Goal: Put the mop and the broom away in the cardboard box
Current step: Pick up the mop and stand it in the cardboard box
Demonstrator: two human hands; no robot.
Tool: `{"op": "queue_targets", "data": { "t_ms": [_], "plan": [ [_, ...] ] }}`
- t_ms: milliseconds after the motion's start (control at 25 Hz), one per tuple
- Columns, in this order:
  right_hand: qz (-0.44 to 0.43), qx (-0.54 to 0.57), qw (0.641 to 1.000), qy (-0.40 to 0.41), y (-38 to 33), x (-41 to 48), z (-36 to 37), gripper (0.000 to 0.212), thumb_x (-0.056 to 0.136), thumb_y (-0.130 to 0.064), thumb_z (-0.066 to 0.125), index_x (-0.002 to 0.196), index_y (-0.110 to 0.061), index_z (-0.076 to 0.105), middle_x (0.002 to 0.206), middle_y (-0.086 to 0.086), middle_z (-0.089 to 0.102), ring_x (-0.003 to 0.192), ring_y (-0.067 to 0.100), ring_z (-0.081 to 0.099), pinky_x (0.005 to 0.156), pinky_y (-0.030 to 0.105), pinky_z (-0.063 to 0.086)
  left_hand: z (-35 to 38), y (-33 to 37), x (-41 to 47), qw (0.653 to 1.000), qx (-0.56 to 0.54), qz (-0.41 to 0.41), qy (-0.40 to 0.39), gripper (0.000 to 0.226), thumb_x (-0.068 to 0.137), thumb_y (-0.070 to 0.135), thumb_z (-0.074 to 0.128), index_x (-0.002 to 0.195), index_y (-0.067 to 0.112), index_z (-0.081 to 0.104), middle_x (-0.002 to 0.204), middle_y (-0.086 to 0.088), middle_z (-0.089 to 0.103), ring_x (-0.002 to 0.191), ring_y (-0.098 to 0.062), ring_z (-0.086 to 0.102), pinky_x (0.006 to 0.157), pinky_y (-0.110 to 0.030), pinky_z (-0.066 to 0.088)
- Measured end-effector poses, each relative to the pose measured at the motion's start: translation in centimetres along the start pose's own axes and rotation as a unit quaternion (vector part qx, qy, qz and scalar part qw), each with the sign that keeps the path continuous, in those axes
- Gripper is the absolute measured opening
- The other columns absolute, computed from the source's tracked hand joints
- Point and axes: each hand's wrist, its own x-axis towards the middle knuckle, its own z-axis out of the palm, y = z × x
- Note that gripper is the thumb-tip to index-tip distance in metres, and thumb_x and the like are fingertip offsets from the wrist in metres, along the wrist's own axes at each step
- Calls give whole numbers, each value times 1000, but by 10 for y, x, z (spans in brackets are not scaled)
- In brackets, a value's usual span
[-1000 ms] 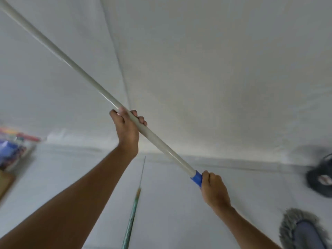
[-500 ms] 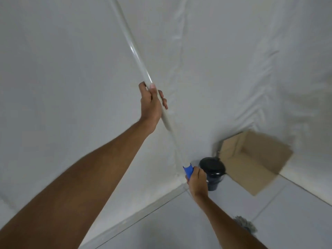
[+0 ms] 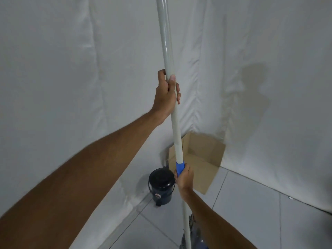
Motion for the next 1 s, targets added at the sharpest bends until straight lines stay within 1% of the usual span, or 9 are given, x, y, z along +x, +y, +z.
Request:
{"op": "queue_targets", "data": {
  "t_ms": [120, 200, 320, 440, 640, 760, 840, 920, 1000],
  "plan": [
    [50, 95, 994, 13, 15, 77, 3, 28, 104, -21, 34, 83, -10, 50, 60, 2, 48, 49, 11, 44, 45, 22, 40, 37, -49, 57, 999, -29, 9, -39, 9, 106, 22, 32, 107, 14, 35, 72, -6, 47, 55, -19, 48, 49, -30, 46],
    [69, 138, 988, 16, 25, 125, 1, 28, 104, -21, 33, 86, -8, 50, 62, 5, 47, 46, 9, 44, 43, 20, 40, 60, -79, 88, 998, -37, 13, -56, 9, 106, 21, 32, 109, 14, 35, 72, -7, 47, 55, -20, 47, 50, -31, 45],
    [95, 156, 983, 3, 37, 196, -2, 32, 104, -22, 27, 86, -7, 49, 58, 6, 45, 41, 9, 41, 39, 20, 38, 95, -122, 134, 996, -41, 12, -79, 9, 106, 21, 33, 112, 15, 36, 74, -8, 48, 56, -20, 48, 52, -34, 45],
    [111, 182, 977, -20, 54, 264, -11, 39, 105, -27, 23, 83, -8, 49, 56, 4, 46, 41, 10, 41, 41, 21, 39, 130, -166, 176, 994, -46, 20, -97, 9, 105, 21, 33, 112, 16, 36, 73, -8, 48, 54, -18, 47, 52, -34, 45],
    [103, 182, 975, -73, 91, 387, -24, 43, 105, -26, 22, 78, -8, 49, 54, 3, 48, 44, 12, 43, 46, 23, 41, 193, -255, 241, 995, -32, 20, -93, 9, 105, 22, 34, 112, 17, 38, 72, -5, 51, 54, -17, 48, 53, -35, 45],
    [96, 172, 973, -120, 112, 465, -33, 44, 106, -26, 22, 76, -8, 49, 55, 4, 49, 46, 14, 43, 48, 24, 42, 229, -304, 288, 997, -4, 13, -73, 11, 106, 20, 35, 115, 16, 38, 77, -6, 56, 54, -19, 49, 53, -36, 47],
    [92, 153, 971, -158, 124, 519, -39, 42, 106, -25, 23, 77, -9, 49, 57, 3, 51, 49, 14, 44, 51, 24, 43, 249, -336, 319, 998, 12, 6, -54, 13, 106, 20, 35, 117, 15, 38, 77, -5, 57, 54, -17, 50, 54, -35, 49],
    [78, 138, 968, -192, 131, 568, -41, 39, 105, -27, 28, 79, -9, 50, 58, 1, 54, 50, 13, 47, 55, 27, 44, 266, -366, 348, 999, 22, 12, -43, 13, 106, 20, 35, 118, 14, 37, 73, -3, 55, 54, -15, 50, 53, -33, 48],
    [79, 109, 964, -231, 138, 621, -41, 35, 98, -35, 36, 79, -10, 51, 57, -2, 57, 50, 12, 50, 57, 31, 45, 280, -401, 376, 999, 32, -1, -21, 13, 106, 19, 35, 117, 14, 37, 70, -2, 53, 55, -18, 50, 53, -33, 48]
  ]
}}
